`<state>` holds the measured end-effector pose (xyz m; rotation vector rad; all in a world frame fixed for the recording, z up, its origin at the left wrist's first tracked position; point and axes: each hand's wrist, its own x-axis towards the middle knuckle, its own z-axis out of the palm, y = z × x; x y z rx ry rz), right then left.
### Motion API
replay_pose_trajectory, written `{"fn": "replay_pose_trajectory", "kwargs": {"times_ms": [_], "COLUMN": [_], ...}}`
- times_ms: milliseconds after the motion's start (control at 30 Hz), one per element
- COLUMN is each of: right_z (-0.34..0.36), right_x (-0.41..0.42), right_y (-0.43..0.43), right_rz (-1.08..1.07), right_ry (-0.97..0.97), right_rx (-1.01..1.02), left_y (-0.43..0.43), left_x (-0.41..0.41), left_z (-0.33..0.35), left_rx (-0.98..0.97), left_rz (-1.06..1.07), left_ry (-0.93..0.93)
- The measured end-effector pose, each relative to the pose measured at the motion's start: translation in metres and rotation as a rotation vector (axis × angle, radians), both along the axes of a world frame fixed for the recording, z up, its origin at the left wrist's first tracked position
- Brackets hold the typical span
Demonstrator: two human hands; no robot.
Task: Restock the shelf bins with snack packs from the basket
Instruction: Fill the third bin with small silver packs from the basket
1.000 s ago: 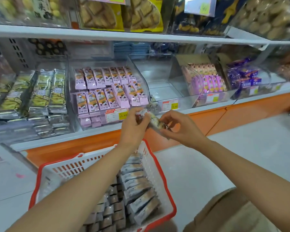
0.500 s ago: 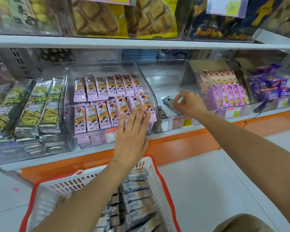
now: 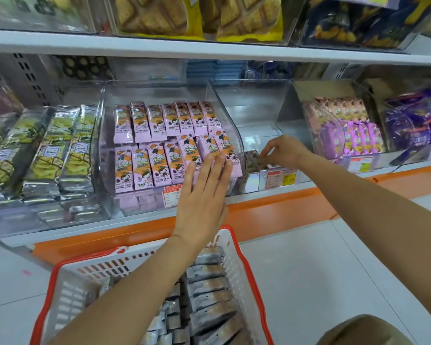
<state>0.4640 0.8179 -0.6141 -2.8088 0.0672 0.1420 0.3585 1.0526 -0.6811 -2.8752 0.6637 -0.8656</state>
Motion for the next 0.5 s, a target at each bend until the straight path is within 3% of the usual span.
{"fn": "replay_pose_trajectory", "kwargs": {"times_ms": [133, 300, 500], "right_z": [0.015, 0.029, -0.026], "right_x": [-0.029, -0.085, -0.149], "right_y": [0.009, 0.040, 0.097], "right_rz": [-0.016, 0.190, 0.375], "right_ry": [-0.169, -0.461, -0.343], "right_rx": [0.210, 0.449, 0.517], "left_y": [0.004, 0.018, 0.060], "left_x": [-0.005, -0.027, -0.057], "left_z": [0.007, -0.001, -0.049], "left_rx": [-0.028, -0.165, -0.212], "left_rz": [-0.038, -0.115, -0.178], "left_ry": [0.015, -0.002, 0.134]}}
